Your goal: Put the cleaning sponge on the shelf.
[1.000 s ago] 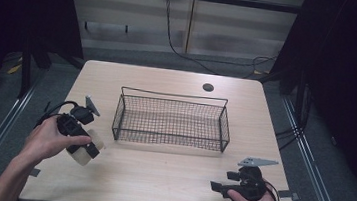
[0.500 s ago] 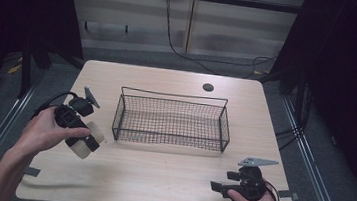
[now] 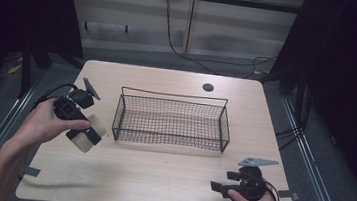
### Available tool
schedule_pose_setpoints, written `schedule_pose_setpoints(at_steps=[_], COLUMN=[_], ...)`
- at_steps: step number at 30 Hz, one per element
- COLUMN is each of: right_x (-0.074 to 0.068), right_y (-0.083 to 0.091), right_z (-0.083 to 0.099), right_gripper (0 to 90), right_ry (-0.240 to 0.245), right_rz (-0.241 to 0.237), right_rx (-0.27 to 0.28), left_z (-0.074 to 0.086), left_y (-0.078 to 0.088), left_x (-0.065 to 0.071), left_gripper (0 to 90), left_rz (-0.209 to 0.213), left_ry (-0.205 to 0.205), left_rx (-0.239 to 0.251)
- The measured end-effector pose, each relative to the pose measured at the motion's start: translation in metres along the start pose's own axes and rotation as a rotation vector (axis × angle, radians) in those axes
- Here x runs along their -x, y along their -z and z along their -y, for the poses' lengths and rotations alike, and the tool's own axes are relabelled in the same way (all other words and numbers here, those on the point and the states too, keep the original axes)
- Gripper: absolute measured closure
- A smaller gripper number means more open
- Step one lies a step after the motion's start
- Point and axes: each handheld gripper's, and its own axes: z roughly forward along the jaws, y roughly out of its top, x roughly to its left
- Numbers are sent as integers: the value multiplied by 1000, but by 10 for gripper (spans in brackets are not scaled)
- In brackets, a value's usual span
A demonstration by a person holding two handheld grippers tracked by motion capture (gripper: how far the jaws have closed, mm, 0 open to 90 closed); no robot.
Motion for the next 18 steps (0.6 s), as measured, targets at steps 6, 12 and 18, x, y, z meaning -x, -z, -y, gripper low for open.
schedule_pose_setpoints(at_steps=[6,12,18], right_x=[0,0,0], right_y=[0,0,0], right_z=[0,0,0], right_gripper=[183,180,180], right_ry=[-1,-3,-1], right_rz=[1,3,2], right_rx=[3,-1,2], left_z=[-5,-11,-20], left_y=[6,14,20], left_x=[-3,-1,1], left_gripper=[284,284,284], left_rz=[9,8,16], left_ry=[13,16,13], left_rx=[17,29,36])
